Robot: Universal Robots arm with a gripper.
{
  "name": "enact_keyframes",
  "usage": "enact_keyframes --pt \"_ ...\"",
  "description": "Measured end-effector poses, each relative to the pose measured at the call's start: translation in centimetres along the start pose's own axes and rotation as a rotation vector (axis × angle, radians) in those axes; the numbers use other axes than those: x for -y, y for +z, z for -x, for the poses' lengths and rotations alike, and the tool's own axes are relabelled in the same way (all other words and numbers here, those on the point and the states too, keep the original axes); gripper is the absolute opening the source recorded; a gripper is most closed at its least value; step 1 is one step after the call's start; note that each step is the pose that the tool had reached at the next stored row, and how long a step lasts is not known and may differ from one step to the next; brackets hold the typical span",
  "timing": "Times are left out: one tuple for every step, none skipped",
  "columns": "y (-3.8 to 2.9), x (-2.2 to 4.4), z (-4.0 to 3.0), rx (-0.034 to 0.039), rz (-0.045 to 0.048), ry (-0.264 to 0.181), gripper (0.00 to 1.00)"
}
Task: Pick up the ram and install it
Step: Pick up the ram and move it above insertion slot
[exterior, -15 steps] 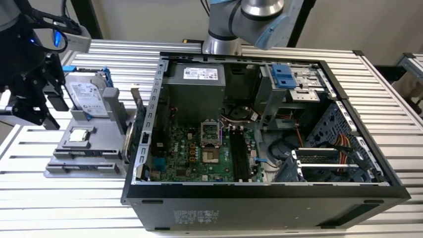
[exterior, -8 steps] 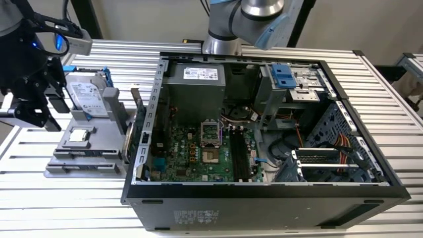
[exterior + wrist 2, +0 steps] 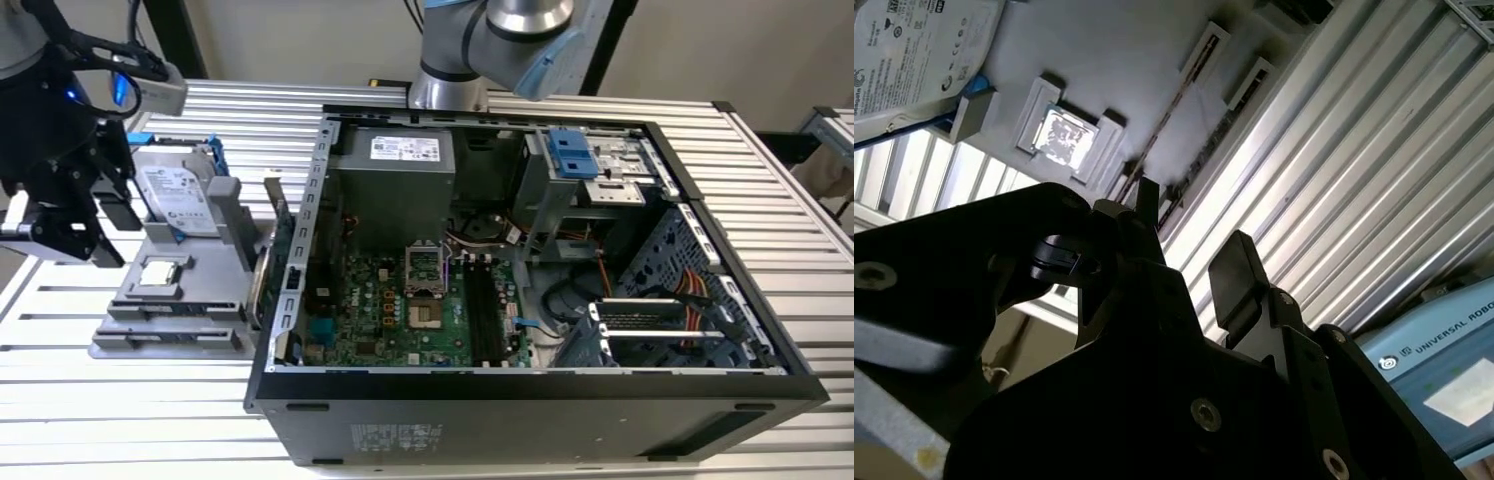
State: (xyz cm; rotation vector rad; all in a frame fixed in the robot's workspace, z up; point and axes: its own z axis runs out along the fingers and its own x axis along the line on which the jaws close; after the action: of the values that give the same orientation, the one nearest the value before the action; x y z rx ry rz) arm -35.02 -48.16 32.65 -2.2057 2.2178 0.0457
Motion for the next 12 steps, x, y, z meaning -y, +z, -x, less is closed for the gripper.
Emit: enact_keyframes --pt "0.04 0.00 -0.01 -0.0001 0.0001 0.000 1.00" --pt "0.08 0.00 -0.02 -0.0001 0.0002 0.000 1.00" --pt "0.12 0.00 -0.02 -0.0002 0.0002 0.000 1.00" --pt "0.17 0.00 -0.03 -0.0002 0.0002 0.000 1.00" --pt "0.22 0.00 -0.04 -0.0001 0.0002 0.000 1.00" --pt "0.27 0.00 -0.04 -0.0001 0.0002 0.000 1.00" --pt "0.32 0.00 -0.04 -0.0002 0.0001 0.000 1.00" --pt "0.37 0.00 -0.05 -0.0003 0.0002 0.000 1.00" --pt "0.43 0.00 -0.05 -0.0004 0.0002 0.000 1.00" --pt "0.48 0.00 -0.05 -0.0005 0.0001 0.000 1.00" --pt "0.54 0.00 -0.06 -0.0006 0.0002 0.000 1.00" --pt "0.59 0.00 -0.06 -0.0006 0.0002 0.000 1.00"
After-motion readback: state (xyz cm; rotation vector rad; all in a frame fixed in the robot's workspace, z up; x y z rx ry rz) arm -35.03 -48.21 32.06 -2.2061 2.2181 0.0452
